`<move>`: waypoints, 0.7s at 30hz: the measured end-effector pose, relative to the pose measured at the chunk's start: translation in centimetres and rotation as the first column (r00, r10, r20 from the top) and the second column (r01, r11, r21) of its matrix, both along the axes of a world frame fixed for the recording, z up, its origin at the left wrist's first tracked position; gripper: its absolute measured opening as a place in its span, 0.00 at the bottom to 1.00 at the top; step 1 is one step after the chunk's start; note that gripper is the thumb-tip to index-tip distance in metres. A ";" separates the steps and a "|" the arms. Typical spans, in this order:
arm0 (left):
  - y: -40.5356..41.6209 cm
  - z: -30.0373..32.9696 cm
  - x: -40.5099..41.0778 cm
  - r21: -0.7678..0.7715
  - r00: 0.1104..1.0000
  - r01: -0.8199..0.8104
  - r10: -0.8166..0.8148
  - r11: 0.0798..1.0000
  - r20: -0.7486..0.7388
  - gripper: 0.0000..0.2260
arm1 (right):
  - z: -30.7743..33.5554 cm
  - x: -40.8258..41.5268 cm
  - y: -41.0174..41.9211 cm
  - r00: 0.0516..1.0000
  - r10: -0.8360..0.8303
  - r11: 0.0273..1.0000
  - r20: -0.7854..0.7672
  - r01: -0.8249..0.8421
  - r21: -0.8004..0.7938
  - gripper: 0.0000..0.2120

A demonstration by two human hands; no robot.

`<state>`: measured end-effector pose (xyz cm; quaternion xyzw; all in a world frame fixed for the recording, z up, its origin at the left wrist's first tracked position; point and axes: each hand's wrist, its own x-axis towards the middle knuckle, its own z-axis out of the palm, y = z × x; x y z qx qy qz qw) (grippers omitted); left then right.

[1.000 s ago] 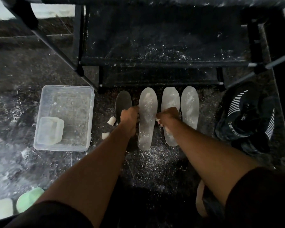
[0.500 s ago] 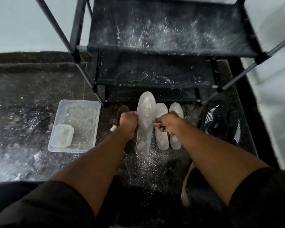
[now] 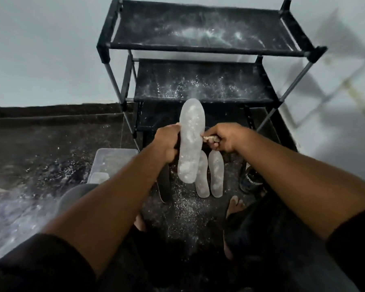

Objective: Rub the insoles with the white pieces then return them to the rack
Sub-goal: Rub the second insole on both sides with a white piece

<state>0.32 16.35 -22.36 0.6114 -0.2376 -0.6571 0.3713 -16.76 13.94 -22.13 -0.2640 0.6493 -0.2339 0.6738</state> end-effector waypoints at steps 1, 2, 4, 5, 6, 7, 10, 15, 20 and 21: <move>0.5 0.8 0.0 -0.019 1.000 0.019 -0.020 1.000 -0.023 0.08 | 0.9 -0.2 0.2 1.000 0.003 1.000 0.019 -0.002 -0.007 0.08; 1.0 1.5 0.0 -0.037 0.998 0.043 -0.045 0.998 -0.041 0.09 | 1.7 -0.4 0.3 1.000 0.005 1.000 0.031 -0.004 -0.016 0.08; 2.2 2.5 0.3 -0.058 0.990 0.088 -0.093 0.994 -0.106 0.12 | 3.0 -0.5 0.7 0.999 0.001 1.000 0.051 0.000 -0.030 0.08; 2.7 2.7 0.5 -0.059 0.979 0.109 -0.117 0.992 -0.165 0.14 | 3.4 -0.5 1.0 0.998 -0.004 0.999 0.055 0.007 -0.040 0.08; 3.1 2.7 0.8 -0.060 0.962 0.123 -0.134 0.991 -0.238 0.18 | 3.7 -0.3 1.2 0.999 -0.013 0.998 0.049 0.016 -0.054 0.08; 3.4 2.7 0.9 -0.053 0.939 0.131 -0.141 0.990 -0.315 0.21 | 3.9 -0.2 1.3 0.999 -0.028 0.997 0.035 0.030 -0.069 0.07; 3.8 2.9 1.0 -0.007 0.891 0.138 -0.127 0.990 -0.436 0.26 | 4.0 0.2 1.5 0.997 -0.066 0.993 -0.033 0.062 -0.104 0.04; 4.3 2.8 0.9 0.030 0.826 0.214 -0.165 0.976 -0.539 0.30 | 4.6 0.7 1.8 0.987 -0.112 0.986 -0.112 0.096 -0.133 0.02; 3.9 2.8 0.6 -0.009 0.842 0.216 -0.191 0.976 -0.504 0.33 | 6.1 0.6 2.8 0.974 -0.137 0.968 -0.180 0.093 -0.233 0.06; 3.7 2.9 0.6 -0.023 0.847 0.214 -0.197 0.977 -0.493 0.34 | 6.4 0.4 3.1 0.973 -0.118 0.963 -0.201 0.063 -0.261 0.09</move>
